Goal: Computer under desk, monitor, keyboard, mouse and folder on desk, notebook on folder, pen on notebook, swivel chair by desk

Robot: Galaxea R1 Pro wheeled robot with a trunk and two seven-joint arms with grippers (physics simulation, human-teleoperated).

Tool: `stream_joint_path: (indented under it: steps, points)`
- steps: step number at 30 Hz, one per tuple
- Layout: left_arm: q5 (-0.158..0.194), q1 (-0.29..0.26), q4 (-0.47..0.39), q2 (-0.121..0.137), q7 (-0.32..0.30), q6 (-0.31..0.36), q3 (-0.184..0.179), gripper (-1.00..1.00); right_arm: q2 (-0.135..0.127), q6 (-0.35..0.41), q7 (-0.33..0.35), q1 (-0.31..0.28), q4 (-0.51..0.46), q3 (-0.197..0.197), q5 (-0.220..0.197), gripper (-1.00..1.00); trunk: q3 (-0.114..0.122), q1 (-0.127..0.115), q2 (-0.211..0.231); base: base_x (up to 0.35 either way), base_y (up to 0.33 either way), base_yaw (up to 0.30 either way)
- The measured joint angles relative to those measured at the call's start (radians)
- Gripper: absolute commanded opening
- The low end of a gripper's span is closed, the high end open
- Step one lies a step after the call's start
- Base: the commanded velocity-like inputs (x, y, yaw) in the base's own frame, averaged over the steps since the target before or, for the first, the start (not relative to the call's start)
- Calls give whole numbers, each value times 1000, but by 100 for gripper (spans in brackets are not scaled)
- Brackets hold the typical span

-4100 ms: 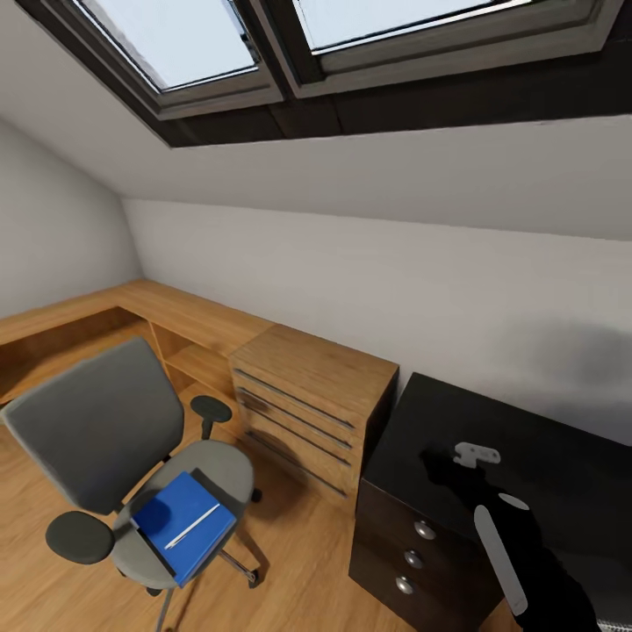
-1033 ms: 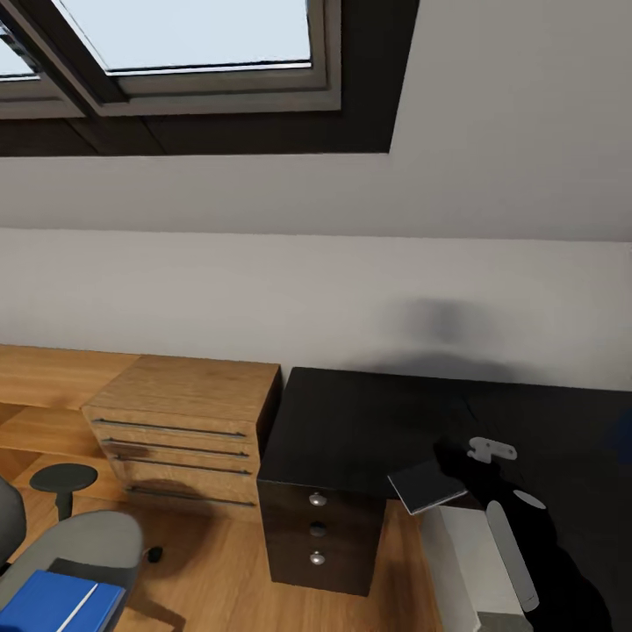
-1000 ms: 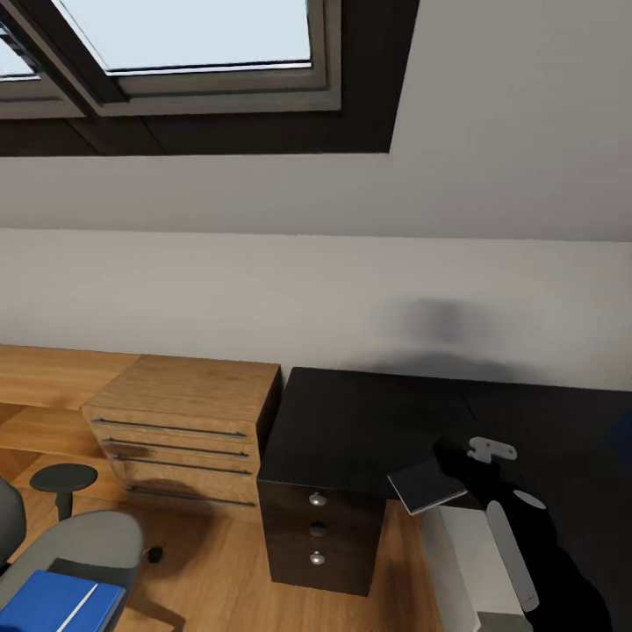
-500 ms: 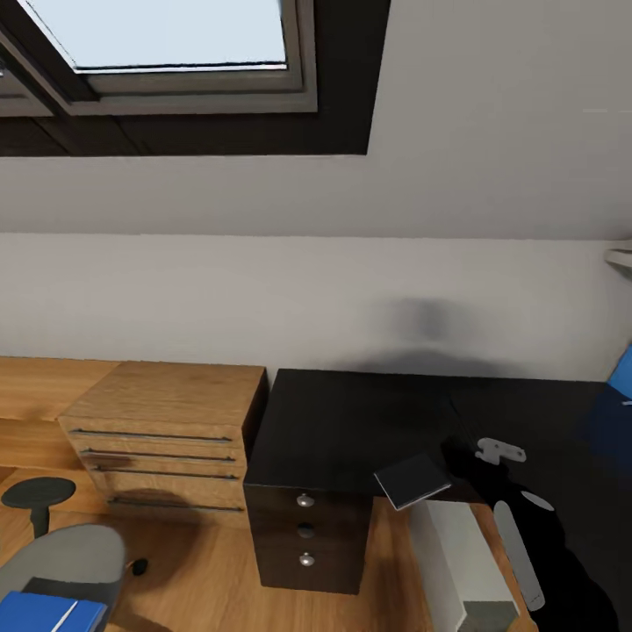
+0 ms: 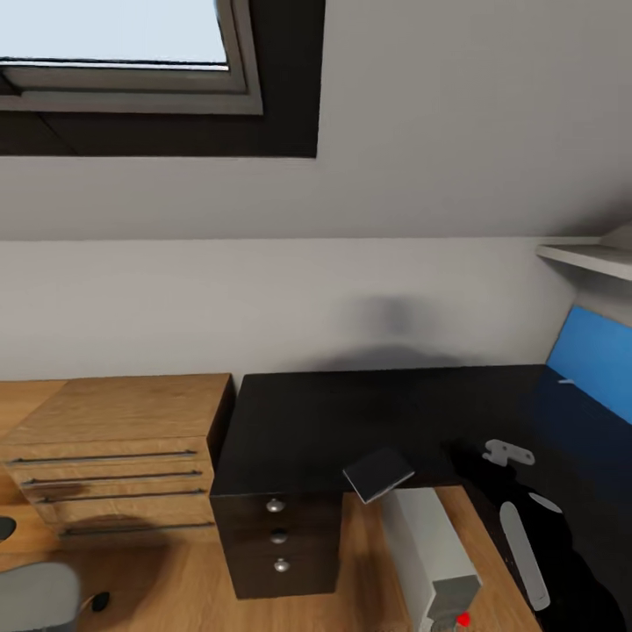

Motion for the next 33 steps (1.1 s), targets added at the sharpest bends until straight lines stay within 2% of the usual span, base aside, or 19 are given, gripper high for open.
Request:
stream_joint_path:
  steps: [7,15,33]
  points:
    - [0,0,0,0,-1,0,0,100,0,-1,1,0,2,-4,1,-100,3,0,0,0,0,-279]
    - [0,0,0,0,-2,0,0,100,1,-47,0,0,4,-4,3,-100,7,0,0,0,0,-280]
    - [1,0,0,0,-3,0,0,100,1,-52,1,0,5,-4,3,-100,15,0,0,0,0,-280]
